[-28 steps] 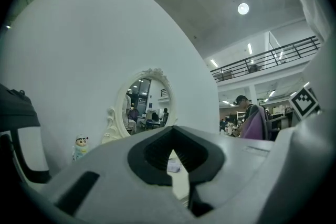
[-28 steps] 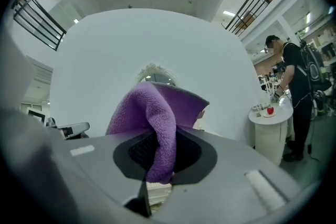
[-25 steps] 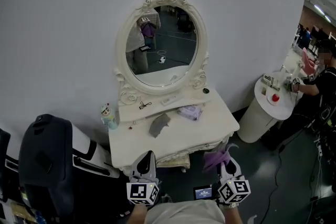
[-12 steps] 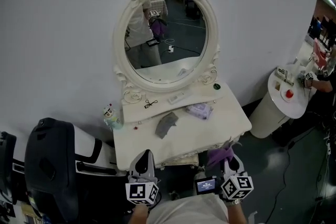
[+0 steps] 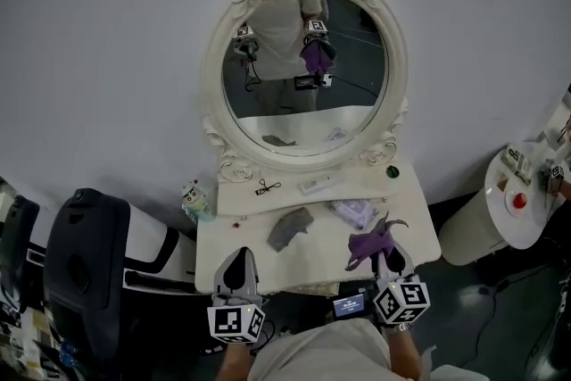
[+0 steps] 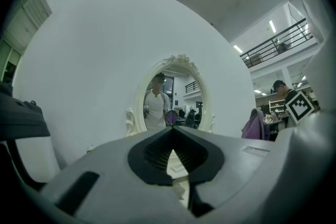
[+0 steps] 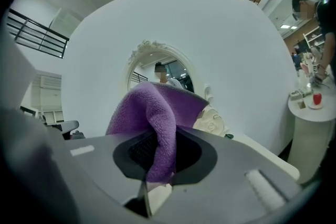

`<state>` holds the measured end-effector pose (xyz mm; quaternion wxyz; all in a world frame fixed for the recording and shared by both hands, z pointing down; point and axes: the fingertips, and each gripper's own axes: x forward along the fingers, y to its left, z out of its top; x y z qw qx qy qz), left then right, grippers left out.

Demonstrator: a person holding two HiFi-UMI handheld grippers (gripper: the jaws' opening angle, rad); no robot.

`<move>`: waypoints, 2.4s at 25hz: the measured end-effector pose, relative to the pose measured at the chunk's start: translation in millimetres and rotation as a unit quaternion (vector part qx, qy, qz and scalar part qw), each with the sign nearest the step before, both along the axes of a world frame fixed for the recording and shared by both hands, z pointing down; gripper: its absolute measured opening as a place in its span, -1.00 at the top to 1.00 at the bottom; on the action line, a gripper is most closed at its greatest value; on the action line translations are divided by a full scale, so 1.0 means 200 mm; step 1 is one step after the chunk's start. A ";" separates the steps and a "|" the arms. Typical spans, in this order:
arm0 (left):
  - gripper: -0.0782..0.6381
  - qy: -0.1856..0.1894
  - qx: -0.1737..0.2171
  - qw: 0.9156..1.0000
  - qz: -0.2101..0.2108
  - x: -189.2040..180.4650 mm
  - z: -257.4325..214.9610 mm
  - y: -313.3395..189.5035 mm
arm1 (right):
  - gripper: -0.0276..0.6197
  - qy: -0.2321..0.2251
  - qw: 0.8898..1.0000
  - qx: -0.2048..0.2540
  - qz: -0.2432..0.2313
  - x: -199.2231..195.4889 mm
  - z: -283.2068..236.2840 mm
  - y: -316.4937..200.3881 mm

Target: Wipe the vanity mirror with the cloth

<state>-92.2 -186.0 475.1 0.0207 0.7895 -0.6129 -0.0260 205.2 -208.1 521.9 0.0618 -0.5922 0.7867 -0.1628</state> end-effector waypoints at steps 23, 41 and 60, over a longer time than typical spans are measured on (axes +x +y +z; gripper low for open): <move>0.78 0.008 0.026 1.000 0.009 0.08 -0.45 -0.83 | 0.73 0.037 0.994 0.058 -0.082 -0.15 -0.62 -0.96; 0.78 -0.036 0.109 0.993 -0.025 -0.18 -1.07 -1.01 | 0.73 0.083 0.971 0.139 -0.178 -1.06 -1.61 -1.66; 0.78 -0.038 0.093 0.995 -0.009 -0.12 -0.99 -1.06 | 0.73 0.084 0.973 0.158 -0.148 -0.96 -1.75 -1.79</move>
